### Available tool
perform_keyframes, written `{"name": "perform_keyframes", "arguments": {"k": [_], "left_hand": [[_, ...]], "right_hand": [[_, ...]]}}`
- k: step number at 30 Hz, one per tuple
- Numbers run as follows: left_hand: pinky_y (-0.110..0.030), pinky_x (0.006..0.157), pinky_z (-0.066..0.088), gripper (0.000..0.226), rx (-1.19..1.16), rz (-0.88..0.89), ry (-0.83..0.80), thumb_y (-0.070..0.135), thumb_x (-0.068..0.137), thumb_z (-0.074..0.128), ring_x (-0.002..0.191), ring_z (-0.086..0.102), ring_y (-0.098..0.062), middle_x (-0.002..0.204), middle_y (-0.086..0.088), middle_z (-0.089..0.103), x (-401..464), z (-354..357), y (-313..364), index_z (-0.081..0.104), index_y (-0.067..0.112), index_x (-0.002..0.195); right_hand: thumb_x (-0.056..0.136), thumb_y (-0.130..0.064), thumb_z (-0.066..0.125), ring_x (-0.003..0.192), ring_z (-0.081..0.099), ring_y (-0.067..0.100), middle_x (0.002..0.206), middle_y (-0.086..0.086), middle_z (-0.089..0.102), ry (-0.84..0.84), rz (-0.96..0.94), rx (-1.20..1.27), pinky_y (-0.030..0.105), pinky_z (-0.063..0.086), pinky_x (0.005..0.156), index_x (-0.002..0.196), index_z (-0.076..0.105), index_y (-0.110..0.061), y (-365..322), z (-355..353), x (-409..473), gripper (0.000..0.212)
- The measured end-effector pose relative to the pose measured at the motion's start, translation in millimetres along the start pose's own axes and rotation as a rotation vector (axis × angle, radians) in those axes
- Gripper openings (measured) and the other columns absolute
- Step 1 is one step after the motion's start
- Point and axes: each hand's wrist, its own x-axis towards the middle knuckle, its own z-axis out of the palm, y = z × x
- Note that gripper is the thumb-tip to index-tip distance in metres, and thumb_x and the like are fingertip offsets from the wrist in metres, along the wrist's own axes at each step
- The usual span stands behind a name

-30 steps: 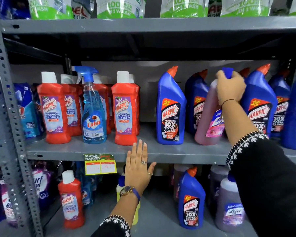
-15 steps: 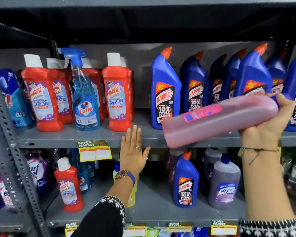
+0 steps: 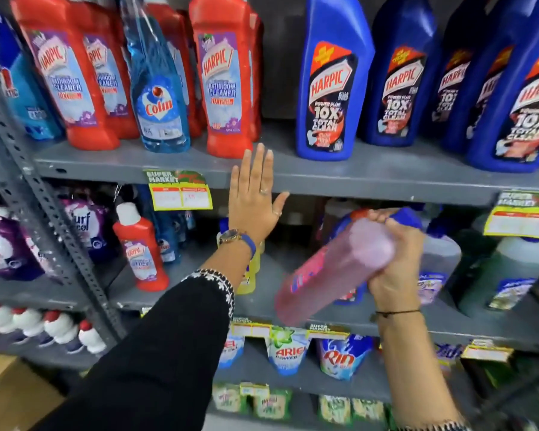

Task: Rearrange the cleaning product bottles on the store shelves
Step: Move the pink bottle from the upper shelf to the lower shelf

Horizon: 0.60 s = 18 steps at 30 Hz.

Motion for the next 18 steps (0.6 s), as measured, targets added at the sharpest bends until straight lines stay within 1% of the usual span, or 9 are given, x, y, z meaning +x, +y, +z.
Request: {"name": "perform_keyframes", "arguments": {"k": [1,3,5,7,9,12,14,16,18], "left_hand": [[-0.035,0.117,-0.002,0.069,0.003,-0.001,0.004,0.042,0.093,0.042,0.139,0.019,-0.033,0.149,-0.019,0.033,-0.4,1.2,-0.1,0.021,0.003,0.145],[-0.036,0.117,-0.002,0.069,0.008,-0.008,0.017,0.042,0.092,0.043,0.139,0.017,-0.032,0.149,-0.019,0.033,-0.1,3.5,-0.5,0.021,0.004,0.145],[-0.036,0.117,0.0,0.069,0.012,-0.006,0.034,0.042,0.091,0.043,0.139,0.017,-0.033,0.148,-0.02,0.034,-0.3,5.0,-0.9,0.022,0.004,0.145],[-0.037,0.117,0.001,0.069,0.024,0.002,0.049,0.042,0.091,0.043,0.139,0.017,-0.033,0.147,-0.02,0.036,-0.4,7.1,-0.9,0.022,0.005,0.145],[-0.038,0.117,0.003,0.068,0.028,0.004,0.06,0.042,0.092,0.043,0.139,0.018,-0.033,0.147,-0.019,0.037,-1.1,9.3,-1.0,0.022,0.005,0.145],[-0.038,0.118,0.003,0.066,0.028,0.009,0.078,0.042,0.092,0.041,0.138,0.019,-0.034,0.146,-0.02,0.038,-0.7,11.1,-1.4,0.023,0.005,0.144],[-0.038,0.118,0.002,0.065,0.031,0.015,0.088,0.042,0.093,0.04,0.138,0.018,-0.034,0.145,-0.02,0.038,-0.2,12.6,-2.8,0.024,0.004,0.144],[-0.038,0.118,0.002,0.064,0.029,0.021,0.092,0.043,0.094,0.039,0.139,0.017,-0.033,0.145,-0.019,0.038,-0.3,13.8,-3.5,0.025,0.005,0.144],[-0.038,0.118,0.003,0.062,0.029,0.025,0.093,0.046,0.098,0.03,0.139,0.017,-0.033,0.145,-0.018,0.038,-0.1,14.8,-3.4,0.025,0.004,0.144]], "right_hand": [[0.065,-0.012,0.057,0.059,0.052,0.005,0.056,-0.013,0.061,0.019,-0.04,-0.065,0.027,0.041,0.066,0.061,0.061,-0.021,9.1,5.1,-3.9,0.011],[0.068,-0.01,0.055,0.065,0.051,0.01,0.063,-0.007,0.062,0.115,-0.089,-0.224,0.03,0.043,0.07,0.068,0.063,-0.02,32.9,15.8,-8.9,0.013],[0.07,-0.016,0.059,0.07,0.051,0.018,0.069,0.005,0.06,0.205,-0.132,-0.342,0.039,0.045,0.074,0.074,0.062,-0.013,56.5,25.1,-14.5,0.005],[0.071,-0.027,0.06,0.072,0.051,0.025,0.068,0.002,0.056,0.254,-0.208,-0.491,0.045,0.044,0.075,0.074,0.057,-0.016,74.2,32.7,-12.3,0.012],[0.071,-0.034,0.058,0.074,0.05,0.029,0.068,-0.004,0.052,0.245,-0.261,-0.647,0.043,0.04,0.073,0.073,0.053,-0.018,88.3,42.2,-9.0,0.017],[0.073,-0.033,0.058,0.084,0.053,0.032,0.077,0.007,0.062,0.223,-0.256,-0.826,0.043,0.038,0.079,0.078,0.055,-0.011,106.8,53.8,-3.0,0.023],[0.076,-0.032,0.059,0.089,0.054,0.033,0.083,0.01,0.064,0.231,-0.241,-0.88,0.044,0.038,0.083,0.081,0.056,-0.008,116.8,56.6,3.1,0.025],[0.077,-0.031,0.06,0.089,0.055,0.033,0.082,0.011,0.063,0.226,-0.248,-0.932,0.045,0.039,0.084,0.082,0.057,-0.008,124.4,59.6,7.9,0.024],[0.078,-0.031,0.06,0.087,0.054,0.032,0.081,0.011,0.062,0.2,-0.259,-0.984,0.046,0.039,0.084,0.082,0.057,-0.009,131.7,62.7,10.8,0.023]]}}
